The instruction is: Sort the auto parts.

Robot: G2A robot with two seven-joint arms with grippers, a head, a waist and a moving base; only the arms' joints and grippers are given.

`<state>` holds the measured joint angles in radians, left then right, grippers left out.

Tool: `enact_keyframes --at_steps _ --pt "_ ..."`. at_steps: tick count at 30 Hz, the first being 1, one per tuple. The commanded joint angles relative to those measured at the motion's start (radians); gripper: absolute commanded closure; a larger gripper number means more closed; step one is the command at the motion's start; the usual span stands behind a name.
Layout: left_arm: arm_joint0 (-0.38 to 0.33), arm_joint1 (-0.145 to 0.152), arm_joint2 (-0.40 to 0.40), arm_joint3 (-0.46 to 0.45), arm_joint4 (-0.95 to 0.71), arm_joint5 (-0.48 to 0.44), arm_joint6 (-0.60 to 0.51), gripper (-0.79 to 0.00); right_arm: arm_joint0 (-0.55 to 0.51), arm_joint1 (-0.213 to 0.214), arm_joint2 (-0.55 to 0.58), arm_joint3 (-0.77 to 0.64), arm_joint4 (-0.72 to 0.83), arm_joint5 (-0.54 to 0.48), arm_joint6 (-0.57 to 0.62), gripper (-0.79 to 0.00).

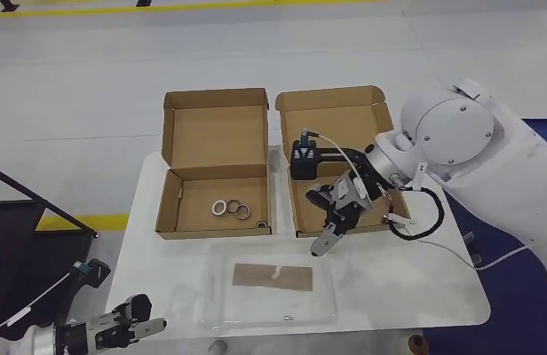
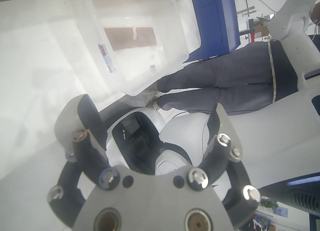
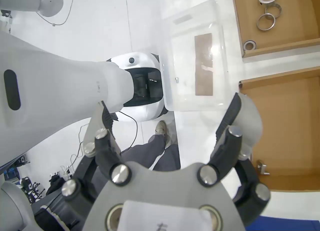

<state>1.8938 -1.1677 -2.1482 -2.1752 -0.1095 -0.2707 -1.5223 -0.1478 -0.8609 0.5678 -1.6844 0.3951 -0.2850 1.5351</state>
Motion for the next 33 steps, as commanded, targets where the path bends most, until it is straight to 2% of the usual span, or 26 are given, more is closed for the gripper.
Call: enact_keyframes --at_steps 1,4,7,12,15,18,19,21,23,24,31,33 --pt "0.000 0.000 0.000 0.000 0.000 0.000 0.000 -0.785 -0.001 0.000 0.000 0.000 0.002 0.000 0.000 -0.785" --pt "0.000 0.000 0.000 0.000 0.000 0.000 0.000 -0.785 -0.027 -0.005 -0.019 -0.043 -0.003 -0.032 -0.032 -0.785" --pt "0.000 0.000 0.000 0.000 0.000 0.000 0.000 -0.785 0.024 -0.031 -0.133 -0.107 -0.136 0.001 0.001 -0.785" --pt "0.000 0.000 0.000 0.000 0.000 0.000 0.000 -0.785 0.174 -0.118 -0.398 -0.086 -0.220 0.038 0.001 -0.785" --pt "0.000 0.000 0.000 0.000 0.000 0.000 0.000 -0.785 0.142 -0.177 -0.398 -0.064 -0.261 0.041 0.001 -0.767" --pt "0.000 0.000 0.000 0.000 0.000 0.000 0.000 -0.785 0.090 -0.228 -0.398 -0.027 -0.305 0.010 0.001 -0.425" --pt "0.000 0.000 0.000 0.000 0.000 0.000 0.000 -0.785 0.069 -0.243 -0.398 -0.011 -0.323 0.003 0.001 -0.425" --pt "0.000 0.000 0.000 0.000 0.000 0.000 0.000 -0.785 0.034 -0.270 -0.398 0.017 -0.346 0.001 0.001 -0.311" --pt "0.000 0.000 0.000 0.000 0.000 0.000 0.000 -0.785 0.007 -0.293 -0.398 0.049 -0.361 0.001 0.001 -0.262" --pt "0.000 0.000 0.000 0.000 0.000 0.000 0.000 -0.785 -0.002 -0.303 -0.398 0.060 -0.376 0.001 0.001 -0.006" --pt "0.000 0.000 0.000 0.000 0.000 0.000 0.000 -0.785 -0.011 -0.309 -0.398 0.064 -0.387 0.000 -0.003 0.000" --pt "0.000 0.000 0.000 0.000 0.000 0.000 0.000 -0.785 -0.042 -0.311 -0.398 0.047 -0.482 0.027 0.001 0.000"
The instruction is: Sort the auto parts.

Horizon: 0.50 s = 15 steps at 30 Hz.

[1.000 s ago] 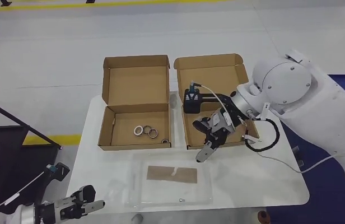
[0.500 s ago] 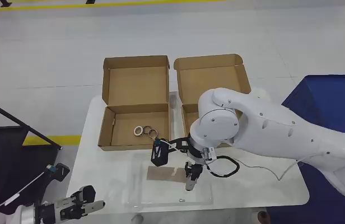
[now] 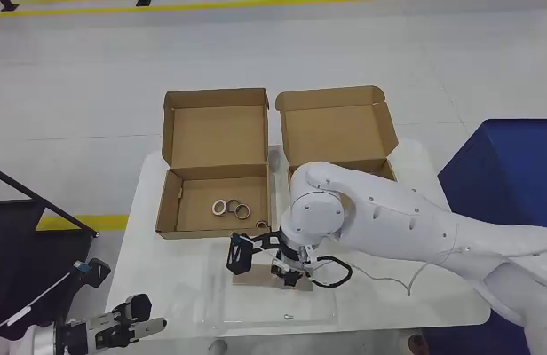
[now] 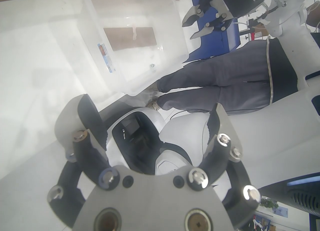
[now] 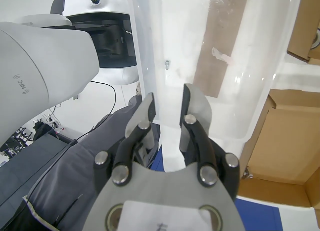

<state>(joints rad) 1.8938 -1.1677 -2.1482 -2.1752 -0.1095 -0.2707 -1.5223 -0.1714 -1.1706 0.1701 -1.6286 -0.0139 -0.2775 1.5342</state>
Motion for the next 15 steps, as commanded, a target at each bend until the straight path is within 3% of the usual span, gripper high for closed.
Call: enact_keyframes --at_steps 1,11,13,15 --pt "0.000 0.000 0.000 0.000 0.000 0.000 0.000 -0.785 -0.041 -0.003 0.000 -0.024 -0.128 0.037 0.002 0.000" --pt "0.000 0.000 0.000 0.000 0.000 0.000 0.000 -0.785 -0.178 -0.027 0.000 -0.006 -0.250 -0.007 0.002 0.000" --pt "0.000 0.000 0.000 0.000 0.000 0.000 0.000 -0.785 -0.191 -0.034 0.000 0.007 -0.239 -0.007 0.002 -0.058" --pt "0.000 0.000 0.000 0.000 0.000 0.000 0.000 -0.785 -0.195 -0.040 0.000 0.017 -0.223 -0.007 0.002 -0.062"
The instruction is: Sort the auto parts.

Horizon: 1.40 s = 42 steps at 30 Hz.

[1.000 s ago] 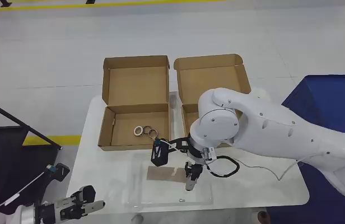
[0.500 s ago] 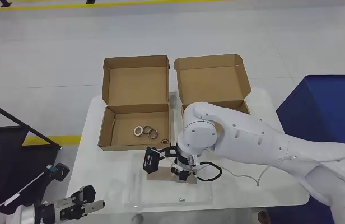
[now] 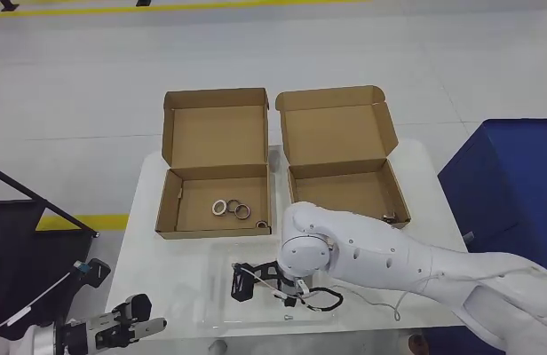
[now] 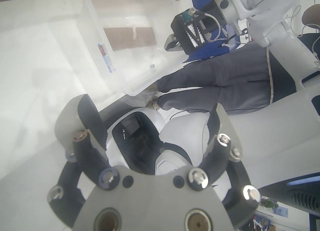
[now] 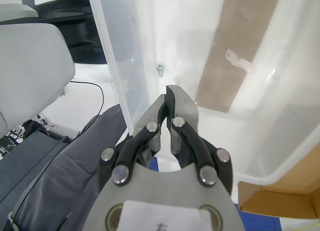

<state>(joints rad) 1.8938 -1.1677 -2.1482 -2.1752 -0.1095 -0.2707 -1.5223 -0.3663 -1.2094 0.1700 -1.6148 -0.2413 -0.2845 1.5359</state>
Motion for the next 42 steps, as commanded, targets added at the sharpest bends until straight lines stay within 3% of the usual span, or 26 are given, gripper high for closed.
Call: enact_keyframes --at_steps 1,3,5,7,16,17,18,39,42 --pt "0.000 0.000 0.000 0.000 0.000 0.000 0.000 -0.785 0.000 -0.004 0.000 0.007 0.004 0.000 0.000 -0.086" --pt "0.000 0.000 0.000 0.000 0.000 0.000 0.000 -0.785 -0.007 -0.008 0.000 0.005 0.003 0.000 0.000 -0.179" --pt "0.000 0.000 0.000 0.000 0.000 0.000 0.000 -0.785 -0.014 -0.010 0.000 0.003 0.001 0.000 0.000 -0.188" --pt "0.000 0.000 0.000 0.000 0.000 0.000 0.000 -0.785 -0.027 -0.011 0.000 0.007 -0.013 0.000 0.000 -0.249" --pt "0.000 0.000 0.000 0.000 0.000 0.000 0.000 -0.785 -0.066 -0.007 0.000 0.023 -0.057 0.000 0.000 -0.188" --pt "0.000 0.000 0.000 0.000 0.000 0.000 0.000 -0.785 -0.067 -0.005 0.000 0.025 -0.063 0.000 0.000 -0.148" --pt "0.000 0.000 0.000 0.000 0.000 0.000 0.000 -0.785 -0.066 -0.005 0.000 0.026 -0.064 0.000 0.000 0.000" --pt "0.000 0.000 0.000 0.000 0.000 0.000 0.000 -0.785 -0.115 0.006 0.000 0.004 -0.129 -0.029 -0.029 0.000" --pt "0.000 0.000 0.000 0.000 0.000 0.000 0.000 -0.785 -0.122 0.005 0.000 0.005 -0.135 -0.026 -0.026 -0.132"
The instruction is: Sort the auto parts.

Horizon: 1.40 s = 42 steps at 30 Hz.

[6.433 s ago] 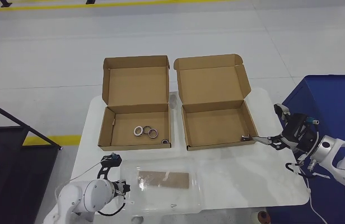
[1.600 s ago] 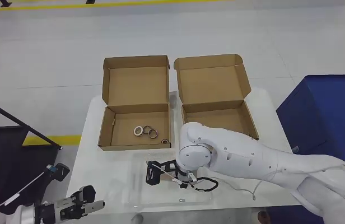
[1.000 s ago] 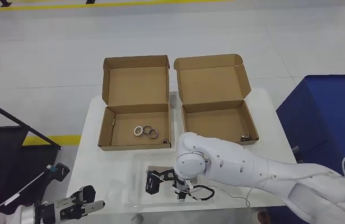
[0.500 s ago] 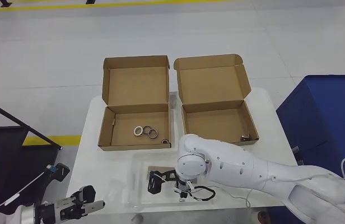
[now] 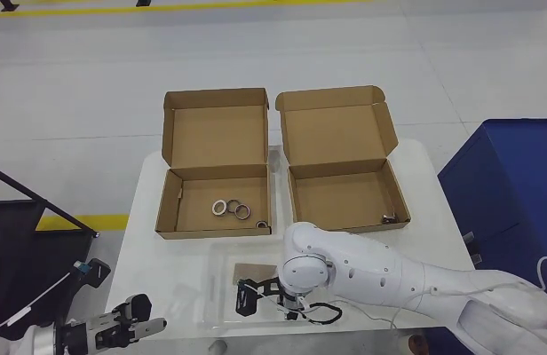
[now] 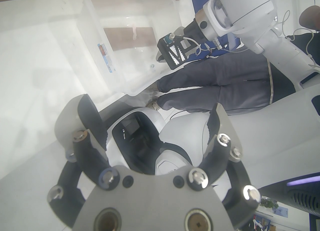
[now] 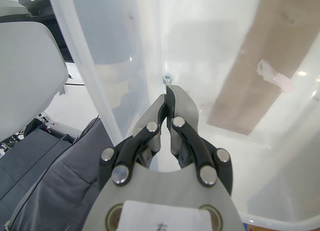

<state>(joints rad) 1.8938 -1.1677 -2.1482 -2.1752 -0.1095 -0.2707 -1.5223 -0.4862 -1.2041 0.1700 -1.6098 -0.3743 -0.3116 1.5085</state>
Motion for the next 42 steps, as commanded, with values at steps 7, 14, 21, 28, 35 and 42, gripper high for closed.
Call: enact_keyframes --at_steps 7,14,21,28,35,42 --pt "0.000 0.000 0.000 0.000 0.000 0.000 0.000 -0.785 -0.012 -0.003 0.000 0.009 -0.013 -0.001 -0.001 -0.225" --pt "0.000 0.000 0.000 0.000 0.000 0.000 0.000 -0.785 -0.018 -0.009 0.000 0.027 -0.024 -0.003 -0.003 -0.246" --pt "0.000 0.000 0.000 0.000 0.000 0.000 0.000 -0.785 -0.018 -0.018 0.000 0.043 -0.041 0.003 0.003 -0.268" --pt "0.000 0.000 0.000 0.000 0.000 0.000 0.000 -0.785 -0.031 -0.027 0.000 0.046 -0.081 0.010 0.010 -0.277" --pt "0.000 0.000 0.000 0.000 0.000 0.000 0.000 -0.785 -0.039 -0.035 0.000 0.052 -0.091 0.004 0.004 -0.299" --pt "0.000 0.000 0.000 0.000 0.000 0.000 0.000 -0.785 -0.052 -0.042 0.000 0.059 -0.123 0.001 0.001 -0.314"
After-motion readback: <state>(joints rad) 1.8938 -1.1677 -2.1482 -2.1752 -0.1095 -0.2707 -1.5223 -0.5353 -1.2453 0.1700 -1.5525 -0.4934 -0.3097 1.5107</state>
